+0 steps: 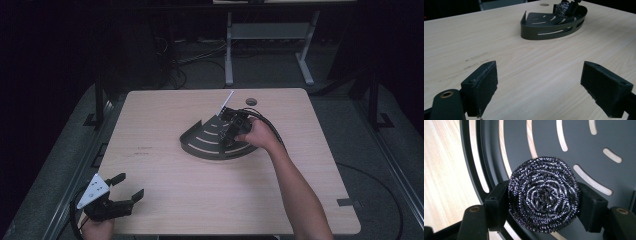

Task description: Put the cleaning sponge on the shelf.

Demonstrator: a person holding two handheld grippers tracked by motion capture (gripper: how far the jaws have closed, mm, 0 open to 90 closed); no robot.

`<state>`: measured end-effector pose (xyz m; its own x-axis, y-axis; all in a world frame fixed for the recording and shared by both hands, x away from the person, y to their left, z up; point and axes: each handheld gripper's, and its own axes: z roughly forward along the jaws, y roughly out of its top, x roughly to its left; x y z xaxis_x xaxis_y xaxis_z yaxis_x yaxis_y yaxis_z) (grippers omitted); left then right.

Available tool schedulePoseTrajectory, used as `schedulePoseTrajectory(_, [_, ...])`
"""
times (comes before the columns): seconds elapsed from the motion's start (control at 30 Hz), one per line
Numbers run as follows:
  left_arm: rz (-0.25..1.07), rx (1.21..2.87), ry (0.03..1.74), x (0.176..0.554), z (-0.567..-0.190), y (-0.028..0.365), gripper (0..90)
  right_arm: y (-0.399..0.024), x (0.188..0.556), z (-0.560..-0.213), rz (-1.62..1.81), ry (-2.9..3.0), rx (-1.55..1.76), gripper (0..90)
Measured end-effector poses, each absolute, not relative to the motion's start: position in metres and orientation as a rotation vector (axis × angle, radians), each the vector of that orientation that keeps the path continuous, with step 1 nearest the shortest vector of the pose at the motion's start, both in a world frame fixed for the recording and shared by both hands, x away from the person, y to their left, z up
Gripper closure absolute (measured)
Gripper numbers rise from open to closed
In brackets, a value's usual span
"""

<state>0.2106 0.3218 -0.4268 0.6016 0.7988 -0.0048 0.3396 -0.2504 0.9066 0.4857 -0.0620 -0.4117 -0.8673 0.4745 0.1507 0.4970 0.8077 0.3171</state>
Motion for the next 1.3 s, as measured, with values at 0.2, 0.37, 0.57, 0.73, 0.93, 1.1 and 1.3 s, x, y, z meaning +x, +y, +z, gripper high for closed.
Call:
schedulePoseTrajectory(0.2, [0.582,1.834,0.922,0.21,-0.427,0.323,13.4,-0.064,0.487,-0.418,-0.533,-2.914,-0.808,33.4])
schedulePoseTrajectory(0.37, [0.578,1.838,0.92,0.211,-0.427,0.321,13.3,-0.066,0.488,-0.424,-0.519,-2.912,-0.823,33.3])
schedulePoseTrajectory(0.57, [0.578,1.833,0.923,0.211,-0.427,0.322,13.4,-0.066,0.49,-0.427,-0.509,-2.918,-0.843,33.1])
schedulePoseTrajectory(0.73, [0.579,1.834,0.922,0.211,-0.427,0.323,13.4,-0.063,0.49,-0.428,-0.513,-2.928,-0.845,33.0])
schedulePoseTrajectory(0.93, [0.581,1.835,0.92,0.211,-0.427,0.323,13.4,-0.061,0.491,-0.428,-0.508,-2.934,-0.849,33.0])
schedulePoseTrajectory(1.1, [0.578,1.834,0.923,0.211,-0.427,0.322,13.4,-0.059,0.492,-0.43,-0.496,-2.928,-0.853,32.6])
schedulePoseTrajectory(1.3, [0.581,1.835,0.921,0.211,-0.427,0.323,13.3,-0.056,0.492,-0.434,-0.461,-2.938,-0.852,32.5])
